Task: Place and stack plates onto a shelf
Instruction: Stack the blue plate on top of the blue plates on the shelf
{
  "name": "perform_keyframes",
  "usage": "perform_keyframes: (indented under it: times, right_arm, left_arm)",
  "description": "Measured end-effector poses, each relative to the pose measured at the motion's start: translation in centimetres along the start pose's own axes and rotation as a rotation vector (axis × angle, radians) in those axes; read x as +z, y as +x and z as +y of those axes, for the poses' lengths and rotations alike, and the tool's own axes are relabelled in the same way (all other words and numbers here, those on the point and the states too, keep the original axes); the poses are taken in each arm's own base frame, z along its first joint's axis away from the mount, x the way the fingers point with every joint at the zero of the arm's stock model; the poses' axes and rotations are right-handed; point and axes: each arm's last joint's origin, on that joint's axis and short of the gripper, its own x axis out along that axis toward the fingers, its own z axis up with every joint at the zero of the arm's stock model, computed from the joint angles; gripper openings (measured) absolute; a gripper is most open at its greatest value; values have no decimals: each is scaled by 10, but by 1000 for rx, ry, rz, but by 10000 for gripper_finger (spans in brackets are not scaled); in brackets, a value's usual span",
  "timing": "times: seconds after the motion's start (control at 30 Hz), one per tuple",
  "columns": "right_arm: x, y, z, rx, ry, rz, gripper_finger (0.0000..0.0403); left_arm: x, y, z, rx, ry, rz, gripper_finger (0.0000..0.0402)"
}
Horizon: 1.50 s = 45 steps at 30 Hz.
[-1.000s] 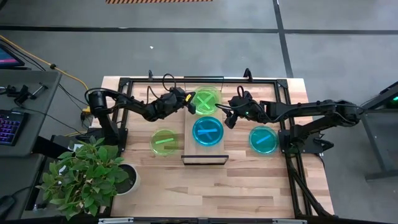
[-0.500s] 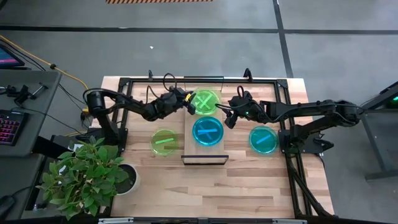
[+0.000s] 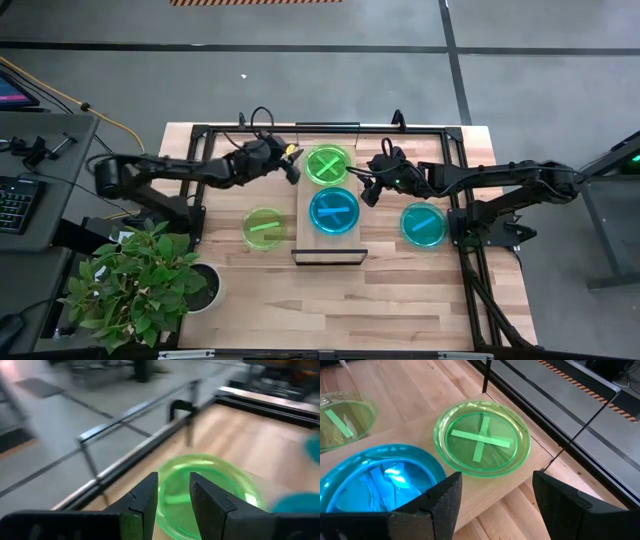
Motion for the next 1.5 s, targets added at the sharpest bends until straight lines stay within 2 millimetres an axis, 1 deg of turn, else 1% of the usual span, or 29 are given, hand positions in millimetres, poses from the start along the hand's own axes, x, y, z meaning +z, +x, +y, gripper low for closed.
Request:
perform_keyframes:
  times: [0.1, 0.17, 0.23, 0.3, 0.4, 0.57, 0.67, 0.87, 1.1, 1.33, 1.43, 1.5]
  right_arm:
    - [-1, 0, 0, 1, -4, 8, 227]
    - [-1, 0, 0, 5, -5, 10, 227]
    - [-1, 0, 1, 9, -7, 10, 227]
    - [-1, -1, 2, 10, -9, 11, 227]
    - [-2, -1, 2, 9, -13, 21, 227]
    - [-2, -1, 2, 8, -14, 21, 227]
    - [-1, -1, 2, 11, -20, 11, 227]
    - [5, -1, 3, 22, 7, -47, 227]
    - [5, -1, 3, 10, 32, -49, 227]
    - [9, -4, -1, -81, 72, -42, 227]
    - [9, -8, -3, -121, 131, 15, 227]
    - [6, -10, -6, -186, 196, 54, 227]
  left_arm:
    - [11, -20, 0, -173, 48, -14, 104]
    - [15, -35, 1, -292, 43, -66, 104]
    - [17, -50, 4, -372, 37, -137, 104]
    - [16, -65, 9, -400, 25, -231, 104]
    - [7, -82, 17, -394, 10, -331, 104]
    - [1, -99, 26, -374, -10, -400, 104]
    - [0, -103, 27, -373, -11, -405, 104]
    - [-2, -103, 27, -365, 26, -388, 104]
    - [-2, -103, 27, -357, 65, -389, 104]
    - [-3, -102, 27, -355, 71, -378, 104]
    - [-4, -102, 27, -355, 73, -372, 104]
    - [-4, -102, 27, -355, 74, -366, 104]
